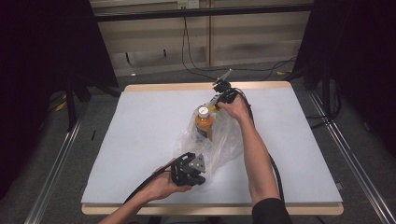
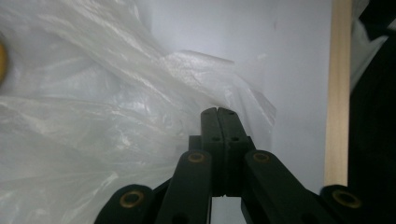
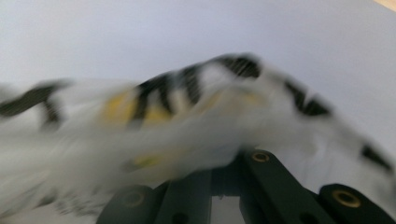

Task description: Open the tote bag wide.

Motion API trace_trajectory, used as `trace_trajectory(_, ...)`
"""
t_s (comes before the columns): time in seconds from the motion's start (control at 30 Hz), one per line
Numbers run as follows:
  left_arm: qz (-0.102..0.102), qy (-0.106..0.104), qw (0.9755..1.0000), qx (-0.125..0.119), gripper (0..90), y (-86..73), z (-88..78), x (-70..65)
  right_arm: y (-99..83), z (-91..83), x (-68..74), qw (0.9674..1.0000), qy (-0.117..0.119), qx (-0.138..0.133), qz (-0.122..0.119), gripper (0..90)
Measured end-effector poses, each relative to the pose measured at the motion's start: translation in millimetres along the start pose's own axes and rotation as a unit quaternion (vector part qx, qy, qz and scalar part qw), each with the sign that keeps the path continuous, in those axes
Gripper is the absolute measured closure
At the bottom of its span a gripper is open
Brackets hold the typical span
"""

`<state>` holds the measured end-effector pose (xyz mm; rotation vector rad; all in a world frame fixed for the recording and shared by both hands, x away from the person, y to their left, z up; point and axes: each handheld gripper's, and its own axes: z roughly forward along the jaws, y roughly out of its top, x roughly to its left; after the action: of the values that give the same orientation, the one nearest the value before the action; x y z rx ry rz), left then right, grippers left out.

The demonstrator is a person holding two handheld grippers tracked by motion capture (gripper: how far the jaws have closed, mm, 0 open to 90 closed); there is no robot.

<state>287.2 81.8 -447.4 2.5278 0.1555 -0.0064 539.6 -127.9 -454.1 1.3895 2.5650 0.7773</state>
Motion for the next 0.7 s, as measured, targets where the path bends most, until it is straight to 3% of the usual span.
trace_trajectory(0.03,0.0,0.0,1.0,0.0,90.0,0.0,0.0,0.0,-1.1,-4.3,3.5,0.9999,0.013,-0.01,0.0,90.0)
trace_trajectory(0.07,-0.006,-0.002,0.9997,-0.025,90.0,1.8,-8.5,5.4,-2.1,-9.0,5.6,0.9996,0.02,-0.018,-0.002,90.0)
trace_trajectory(0.1,-0.006,-0.002,0.9997,-0.025,90.0,1.8,-8.5,5.4,-2.1,-9.0,5.6,0.9996,0.02,-0.018,-0.002,90.0)
trace_trajectory(0.13,-0.01,-0.006,0.9992,-0.037,90.0,3.3,-18.7,10.2,-3.7,-20.2,10.6,0.9983,0.038,-0.04,-0.018,90.0)
trace_trajectory(0.2,-0.016,0.006,0.9983,-0.055,90.0,3.7,-25.2,12.3,-5.8,-32.9,16.3,0.9961,0.059,-0.061,-0.025,90.0)
trace_trajectory(0.37,-0.024,0.03,0.9946,-0.096,90.0,6.0,-44.7,20.8,-15.2,-70.2,25.1,0.9896,0.078,-0.11,-0.05,90.0)
trace_trajectory(0.53,-0.039,0.045,0.9896,-0.131,90.0,9.1,-58.1,33.4,-38.0,-91.5,32.6,0.9869,0.08,-0.12,-0.073,90.0)
trace_trajectory(0.6,-0.037,0.05,0.9894,-0.131,90.0,10.6,-62.1,37.4,-51.0,-98.5,35.7,0.985,0.087,-0.126,-0.079,90.0)
trace_trajectory(0.7,-0.031,0.057,0.99,-0.126,90.0,14.5,-62.3,38.8,-73.1,-105.1,43.6,0.9833,0.102,-0.114,-0.099,90.0)
